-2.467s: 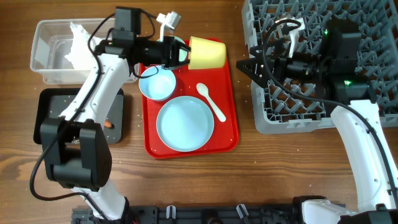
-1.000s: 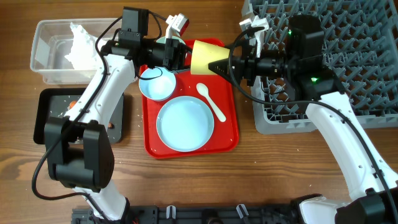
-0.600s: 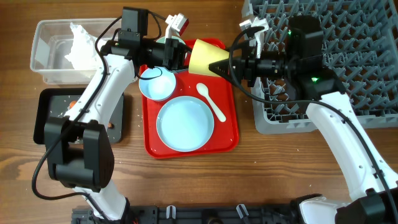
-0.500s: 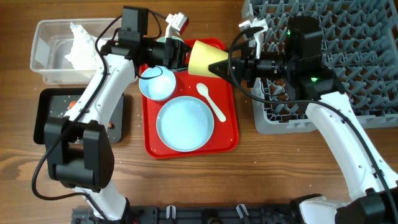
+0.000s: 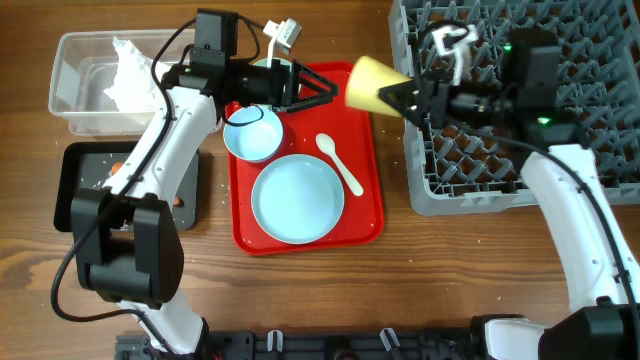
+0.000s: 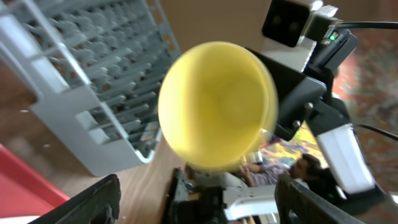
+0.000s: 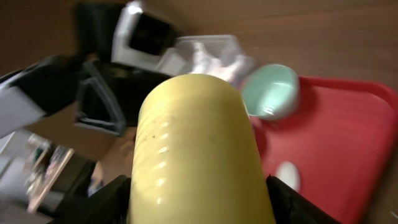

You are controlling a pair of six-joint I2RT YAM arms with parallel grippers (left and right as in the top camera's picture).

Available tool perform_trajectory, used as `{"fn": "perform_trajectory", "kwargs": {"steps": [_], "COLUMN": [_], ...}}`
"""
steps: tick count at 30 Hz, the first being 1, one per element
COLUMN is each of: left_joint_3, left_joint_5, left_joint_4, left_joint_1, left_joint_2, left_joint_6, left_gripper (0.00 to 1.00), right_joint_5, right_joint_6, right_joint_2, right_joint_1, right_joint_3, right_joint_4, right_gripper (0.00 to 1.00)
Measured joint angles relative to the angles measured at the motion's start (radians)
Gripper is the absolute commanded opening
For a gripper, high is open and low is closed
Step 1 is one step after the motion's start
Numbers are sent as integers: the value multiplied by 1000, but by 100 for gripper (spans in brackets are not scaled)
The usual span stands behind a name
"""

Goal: Sort waste into correct bins and load items into the dishwasher rack
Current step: 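Grasp the yellow cup with the right gripper and release the left, then lower the yellow cup into the dish rack and open the right gripper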

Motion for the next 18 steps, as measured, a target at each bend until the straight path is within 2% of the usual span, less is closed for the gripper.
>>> {"fn": "perform_trajectory", "kwargs": {"steps": [4, 6, 12, 18], "left_joint_3": [0, 0, 0, 0], "left_joint_5": [-78, -118, -261, -380], "left_joint_4": [-11, -24, -94, -156], "left_joint_1": [0, 0, 0, 0], "left_joint_2": [0, 0, 0, 0], "left_joint_6": [0, 0, 0, 0], "left_gripper": [81, 81, 81, 82], "right_joint_5": [135, 236, 564, 809], "right_joint_6": [3, 1, 5, 5], "right_joint_2": [-21, -39, -60, -67], "right_joint_1": [-52, -61, -62, -62], "right_joint_3": [2, 31, 229, 287], "right_joint_4": [-139, -275, -615, -766], "right_gripper": [46, 47, 47, 45]}}
